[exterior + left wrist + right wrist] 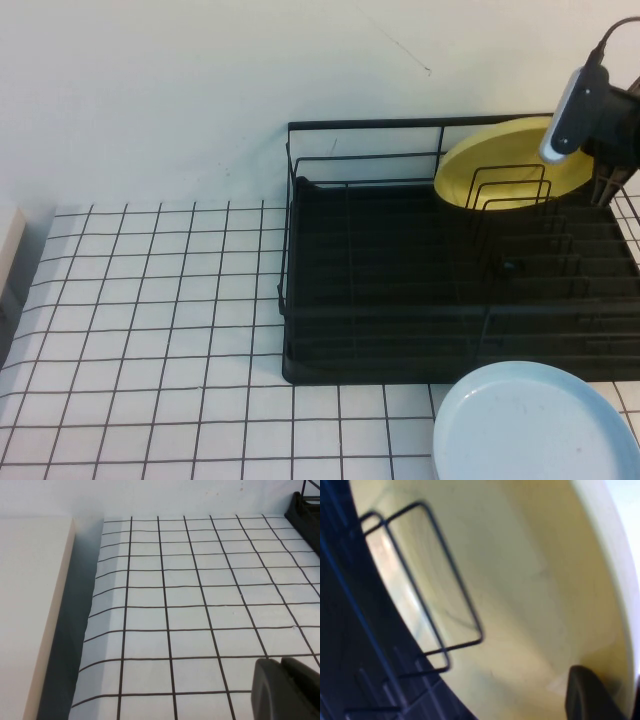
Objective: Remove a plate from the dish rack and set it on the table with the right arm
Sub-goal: Grasp the plate from the shelf, then place the plate from the table
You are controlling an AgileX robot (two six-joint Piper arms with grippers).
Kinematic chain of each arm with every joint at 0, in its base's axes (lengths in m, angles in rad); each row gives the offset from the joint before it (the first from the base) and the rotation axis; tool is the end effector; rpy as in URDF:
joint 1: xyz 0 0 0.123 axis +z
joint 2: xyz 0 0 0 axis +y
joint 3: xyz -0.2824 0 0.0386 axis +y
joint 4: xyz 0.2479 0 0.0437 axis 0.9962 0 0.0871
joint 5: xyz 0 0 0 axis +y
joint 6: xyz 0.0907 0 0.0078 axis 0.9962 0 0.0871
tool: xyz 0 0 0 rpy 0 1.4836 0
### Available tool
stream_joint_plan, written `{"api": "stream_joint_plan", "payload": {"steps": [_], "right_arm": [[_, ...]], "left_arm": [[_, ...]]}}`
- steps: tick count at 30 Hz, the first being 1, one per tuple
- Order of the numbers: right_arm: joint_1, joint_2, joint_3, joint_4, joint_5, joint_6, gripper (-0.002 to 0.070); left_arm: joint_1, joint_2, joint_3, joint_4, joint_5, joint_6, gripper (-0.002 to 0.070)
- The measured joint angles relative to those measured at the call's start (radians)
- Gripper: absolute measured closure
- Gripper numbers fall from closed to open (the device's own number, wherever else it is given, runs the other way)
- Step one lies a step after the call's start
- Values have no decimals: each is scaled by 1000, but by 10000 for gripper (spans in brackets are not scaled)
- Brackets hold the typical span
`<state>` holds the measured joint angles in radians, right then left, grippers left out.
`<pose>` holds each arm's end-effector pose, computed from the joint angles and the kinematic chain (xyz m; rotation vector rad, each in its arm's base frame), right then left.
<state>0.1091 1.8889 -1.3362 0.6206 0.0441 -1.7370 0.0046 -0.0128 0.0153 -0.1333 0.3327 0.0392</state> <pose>0.4358 0.0502 0.2424 -1.2362 1.7295 -0.5840 0.0534 -0.0037 0.1789 -0.0523 1.8162 -0.0977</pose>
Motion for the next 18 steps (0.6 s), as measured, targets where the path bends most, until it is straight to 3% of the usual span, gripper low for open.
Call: {"api": "stream_joint_plan", "payload": {"steps": [13, 16, 18], "right_arm": [[4, -276, 2, 186, 146, 8, 607], [4, -371, 2, 213, 272, 99, 607], [4, -449, 2, 210, 381, 257, 607]], "left_arm": [[0, 0, 0, 0, 0, 4, 678], [0, 0, 0, 0, 0, 4, 678], [0, 0, 0, 0, 0, 4, 678]]}}
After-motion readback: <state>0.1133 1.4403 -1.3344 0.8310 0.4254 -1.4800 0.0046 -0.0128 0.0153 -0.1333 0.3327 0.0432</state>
